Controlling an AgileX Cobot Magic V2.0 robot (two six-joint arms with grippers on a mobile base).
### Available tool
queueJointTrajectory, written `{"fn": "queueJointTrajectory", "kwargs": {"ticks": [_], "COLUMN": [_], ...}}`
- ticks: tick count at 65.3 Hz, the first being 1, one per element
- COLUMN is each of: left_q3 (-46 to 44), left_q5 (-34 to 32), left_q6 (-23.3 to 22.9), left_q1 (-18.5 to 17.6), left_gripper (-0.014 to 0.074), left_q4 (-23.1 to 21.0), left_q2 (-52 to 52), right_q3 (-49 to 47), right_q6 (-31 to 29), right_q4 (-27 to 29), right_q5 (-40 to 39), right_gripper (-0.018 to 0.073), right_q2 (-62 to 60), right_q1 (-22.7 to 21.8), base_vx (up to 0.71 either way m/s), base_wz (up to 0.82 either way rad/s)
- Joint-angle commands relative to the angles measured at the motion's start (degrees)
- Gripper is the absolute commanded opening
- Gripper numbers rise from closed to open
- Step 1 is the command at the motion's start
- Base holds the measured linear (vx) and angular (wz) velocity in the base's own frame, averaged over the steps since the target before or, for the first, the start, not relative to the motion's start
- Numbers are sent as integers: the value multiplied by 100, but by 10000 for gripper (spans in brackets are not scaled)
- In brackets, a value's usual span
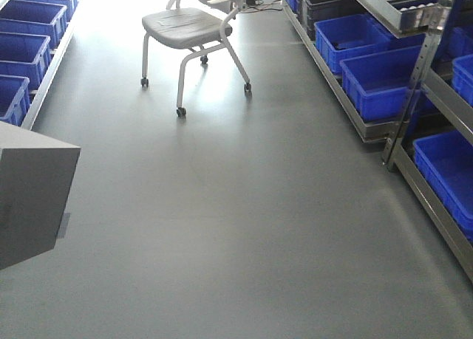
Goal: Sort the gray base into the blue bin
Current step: 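Drive along the shelf aisle toward the rack of blue bins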
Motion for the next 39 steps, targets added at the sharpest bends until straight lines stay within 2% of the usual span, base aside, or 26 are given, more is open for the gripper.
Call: {"fn": "queueJointTrajectory", "kwargs": {"ticks": [1, 21, 39], "left_q3": [-164, -164, -164], "left_q5": [-608, -614, -609], "left_q6": [-37, -37, -37], "left_q1": [-31, -31, -31], "left_gripper": [38, 38, 38], "left_q4": [-116, -116, -116], "left_q2": [52, 52, 52], "right_q3": [12, 12, 12], "right_q6": [-72, -72, -72], "right_q4": [-42, -42, -42], "right_q5": [-422, -422, -422], "right_gripper": [-5, -5, -5], "right_q2": [-10, -10, -10], "right_q1": [2, 2, 2], "base_vx": [35, 34, 33], "base_wz": [9, 13, 30]}}
